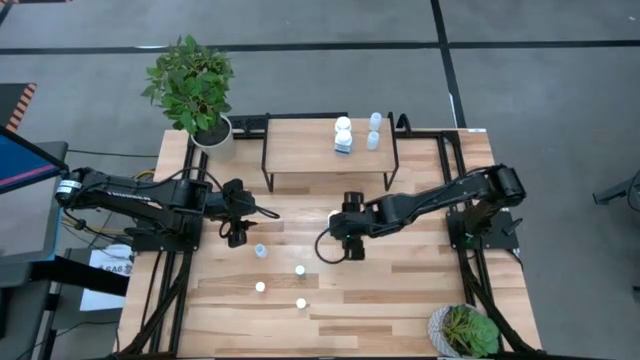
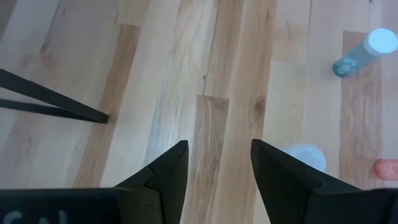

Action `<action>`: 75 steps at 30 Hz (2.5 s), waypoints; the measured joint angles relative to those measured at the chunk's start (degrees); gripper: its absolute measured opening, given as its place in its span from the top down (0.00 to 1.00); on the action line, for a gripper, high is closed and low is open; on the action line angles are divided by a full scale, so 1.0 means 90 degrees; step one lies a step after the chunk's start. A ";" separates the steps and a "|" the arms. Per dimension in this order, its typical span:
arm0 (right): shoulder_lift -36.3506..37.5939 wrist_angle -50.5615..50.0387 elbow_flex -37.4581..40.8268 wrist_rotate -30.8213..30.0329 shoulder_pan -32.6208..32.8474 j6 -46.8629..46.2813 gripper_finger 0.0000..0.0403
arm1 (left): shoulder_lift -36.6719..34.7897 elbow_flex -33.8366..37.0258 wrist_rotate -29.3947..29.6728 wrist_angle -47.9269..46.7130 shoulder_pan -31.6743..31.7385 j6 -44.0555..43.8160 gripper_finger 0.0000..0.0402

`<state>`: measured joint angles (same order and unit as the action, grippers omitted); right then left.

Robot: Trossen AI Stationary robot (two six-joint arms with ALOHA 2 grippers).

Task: Pick and place medicine bottles onto shelf by color
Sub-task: Align the white and blue bottle with the other white and blue bottles on the shelf

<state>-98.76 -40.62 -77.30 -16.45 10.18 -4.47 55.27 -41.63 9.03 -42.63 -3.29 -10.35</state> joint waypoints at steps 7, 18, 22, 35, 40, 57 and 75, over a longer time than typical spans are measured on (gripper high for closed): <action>-0.0350 -0.0233 -0.0596 -0.0017 -0.0059 0.0015 0.25 | 0.0000 0.0000 0.0127 0.0000 0.0000 -0.0001 0.60; -0.0412 -0.0879 -0.0664 0.0850 -0.0927 0.0257 0.25 | 0.0000 0.0000 0.0213 0.0010 0.0000 0.0000 0.60; -0.0414 -0.0647 -0.0508 0.1075 -0.1193 0.0481 0.25 | 0.0000 0.0000 0.0251 0.0010 0.0000 0.0000 0.60; -0.0841 -0.0273 -0.0527 0.1341 -0.1280 0.0667 0.25 | -0.0001 0.0000 0.0261 0.0012 0.0002 0.0000 0.60; -0.1191 -0.0286 -0.0504 0.1324 -0.1265 0.0667 0.25 | 0.0032 0.0000 0.0258 0.0019 0.0000 0.0000 0.60; -0.1449 -0.0080 -0.0507 0.1335 -0.1273 0.0648 0.27 | 0.0236 -0.0003 0.0260 0.0084 0.0000 -0.0022 0.60; -0.1301 -0.0944 -0.1129 0.1360 -0.1032 0.0366 0.59 | 0.0236 -0.0002 0.0256 0.0061 0.0002 -0.0051 0.60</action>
<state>-110.47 -49.12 -87.47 -4.21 0.89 -1.18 57.39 -41.65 11.33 -42.09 -3.27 -10.81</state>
